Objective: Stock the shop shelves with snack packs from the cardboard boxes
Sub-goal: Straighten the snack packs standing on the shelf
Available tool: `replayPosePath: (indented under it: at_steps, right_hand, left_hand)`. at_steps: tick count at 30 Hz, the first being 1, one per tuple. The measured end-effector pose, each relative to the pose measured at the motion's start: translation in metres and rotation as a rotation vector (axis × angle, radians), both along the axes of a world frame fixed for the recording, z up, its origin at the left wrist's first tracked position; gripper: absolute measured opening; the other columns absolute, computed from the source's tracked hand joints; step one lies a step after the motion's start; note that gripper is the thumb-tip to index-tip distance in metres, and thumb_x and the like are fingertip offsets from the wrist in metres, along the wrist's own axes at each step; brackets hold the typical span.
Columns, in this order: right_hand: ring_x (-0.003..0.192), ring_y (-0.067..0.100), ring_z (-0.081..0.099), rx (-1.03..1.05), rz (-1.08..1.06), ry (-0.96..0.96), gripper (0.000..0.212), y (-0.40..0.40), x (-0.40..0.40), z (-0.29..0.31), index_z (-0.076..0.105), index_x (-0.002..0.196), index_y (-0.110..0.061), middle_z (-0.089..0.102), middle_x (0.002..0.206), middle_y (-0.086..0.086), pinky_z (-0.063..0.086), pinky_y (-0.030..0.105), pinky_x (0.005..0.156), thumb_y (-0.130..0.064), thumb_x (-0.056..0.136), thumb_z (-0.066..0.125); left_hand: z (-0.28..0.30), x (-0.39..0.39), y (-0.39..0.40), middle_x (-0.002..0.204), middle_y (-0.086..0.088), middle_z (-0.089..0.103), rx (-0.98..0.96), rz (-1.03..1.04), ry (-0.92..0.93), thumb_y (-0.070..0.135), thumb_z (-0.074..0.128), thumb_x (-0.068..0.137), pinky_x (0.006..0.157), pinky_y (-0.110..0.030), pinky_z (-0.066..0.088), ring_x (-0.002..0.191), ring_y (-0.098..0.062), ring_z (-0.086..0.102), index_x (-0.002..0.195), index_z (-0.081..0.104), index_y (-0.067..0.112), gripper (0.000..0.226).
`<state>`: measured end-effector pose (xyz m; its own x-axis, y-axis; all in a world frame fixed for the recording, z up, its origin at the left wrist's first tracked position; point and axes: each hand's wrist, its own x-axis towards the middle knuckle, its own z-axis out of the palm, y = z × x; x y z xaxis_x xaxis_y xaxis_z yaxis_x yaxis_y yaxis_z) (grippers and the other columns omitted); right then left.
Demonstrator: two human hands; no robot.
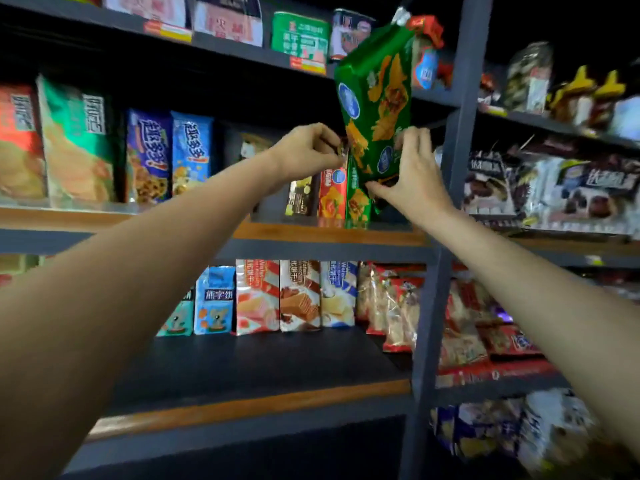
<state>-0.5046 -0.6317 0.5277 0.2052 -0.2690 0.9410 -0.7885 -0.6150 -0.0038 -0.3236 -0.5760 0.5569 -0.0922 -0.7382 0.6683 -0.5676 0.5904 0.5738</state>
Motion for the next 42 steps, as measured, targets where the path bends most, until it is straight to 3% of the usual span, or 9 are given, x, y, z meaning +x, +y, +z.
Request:
replayPosePath:
  at_steps: [7, 10, 12, 15, 19, 24, 29, 34, 42]
  right_hand:
    - [0.104, 0.031, 0.051, 0.380, -0.125, 0.189, 0.059, -0.101, 0.004, 0.005, 0.030, 0.102, -0.017, 0.042, 0.117, 0.010, 0.045, 0.038, 0.077, -0.029, 0.071, 0.079]
    - [0.116, 0.032, 0.048, 0.535, -0.171, 0.052, 0.076, -0.136, 0.006, 0.013, 0.031, 0.128, -0.010, 0.042, 0.135, 0.014, 0.049, 0.040, 0.080, -0.032, 0.073, 0.078]
    - [0.122, 0.032, 0.047, 0.700, -0.137, -0.122, 0.102, -0.150, 0.010, 0.021, 0.011, 0.147, -0.011, 0.031, 0.147, 0.014, 0.057, 0.039, 0.078, -0.032, 0.073, 0.079]
    - [0.102, 0.027, 0.062, 0.804, -0.116, -0.185, 0.111, -0.162, 0.018, 0.027, -0.006, 0.150, -0.013, 0.018, 0.154, 0.014, 0.058, 0.029, 0.070, -0.029, 0.077, 0.076]
    - [0.081, 0.024, 0.067, 0.838, -0.197, -0.118, 0.107, -0.174, 0.026, 0.032, -0.006, 0.150, -0.013, 0.015, 0.155, 0.017, 0.053, 0.026, 0.053, -0.031, 0.080, 0.073]
    - [0.105, 0.032, 0.061, 0.871, -0.193, -0.071, 0.111, -0.194, 0.034, 0.042, -0.008, 0.149, -0.011, 0.010, 0.154, 0.020, 0.058, 0.035, 0.076, -0.027, 0.078, 0.075]
    - [0.127, 0.035, 0.042, 0.885, -0.263, 0.015, 0.110, -0.213, 0.037, 0.035, -0.008, 0.148, -0.007, 0.016, 0.149, 0.024, 0.046, 0.039, 0.099, -0.039, 0.079, 0.071]
    - [0.131, 0.034, 0.036, 0.784, -0.382, 0.137, 0.098, -0.190, 0.025, 0.030, 0.010, 0.149, -0.009, 0.024, 0.147, 0.019, 0.043, 0.038, 0.093, -0.056, 0.081, 0.062]
    - [0.124, 0.034, 0.033, 0.161, -0.053, 0.258, 0.041, -0.094, 0.052, 0.028, 0.042, 0.124, -0.006, 0.034, 0.133, 0.016, 0.043, 0.041, 0.084, -0.029, 0.092, 0.053]
  left_hand:
    - [0.016, 0.002, -0.091, 0.100, -0.009, 0.051, 0.160, 0.172, -0.170, 0.019, 0.054, 0.091, 0.063, -0.026, 0.038, 0.088, -0.020, 0.049, 0.110, 0.052, 0.010, 0.021]
    - [0.016, -0.007, -0.120, 0.116, -0.013, 0.054, 0.184, 0.201, -0.309, 0.021, 0.053, 0.092, 0.070, -0.027, 0.040, 0.096, -0.021, 0.051, 0.132, 0.045, 0.009, 0.043]
    - [0.020, -0.010, -0.132, 0.131, -0.013, 0.048, 0.185, 0.224, -0.397, 0.023, 0.053, 0.093, 0.077, -0.027, 0.041, 0.107, -0.025, 0.051, 0.138, 0.039, 0.011, 0.049]
    - [0.025, -0.008, -0.142, 0.131, -0.012, 0.049, 0.200, 0.256, -0.509, 0.022, 0.053, 0.093, 0.075, -0.026, 0.042, 0.108, -0.026, 0.052, 0.138, 0.039, 0.014, 0.048]
    - [0.022, -0.004, -0.149, 0.114, -0.011, 0.057, 0.267, 0.259, -0.592, 0.023, 0.054, 0.092, 0.075, -0.031, 0.046, 0.097, -0.021, 0.056, 0.134, 0.043, 0.015, 0.045]
    - [0.027, 0.004, -0.151, 0.128, -0.009, 0.052, 0.276, 0.384, -0.697, 0.022, 0.053, 0.093, 0.095, -0.031, 0.041, 0.114, -0.023, 0.052, 0.135, 0.041, 0.012, 0.045]
    - [0.024, 0.019, -0.149, 0.132, -0.009, 0.050, 0.268, 0.501, -0.681, 0.026, 0.052, 0.094, 0.094, -0.027, 0.037, 0.120, -0.022, 0.047, 0.133, 0.043, 0.014, 0.042]
    - [0.016, 0.025, -0.132, 0.127, -0.011, 0.056, 0.237, 0.565, -0.510, 0.020, 0.052, 0.092, 0.097, -0.031, 0.040, 0.116, -0.025, 0.051, 0.128, 0.049, 0.013, 0.037]
    - [-0.015, 0.065, -0.067, 0.104, -0.014, 0.066, -0.429, 0.784, 0.056, 0.006, 0.051, 0.086, 0.079, -0.026, 0.042, 0.089, -0.022, 0.060, 0.108, 0.061, 0.002, 0.024]
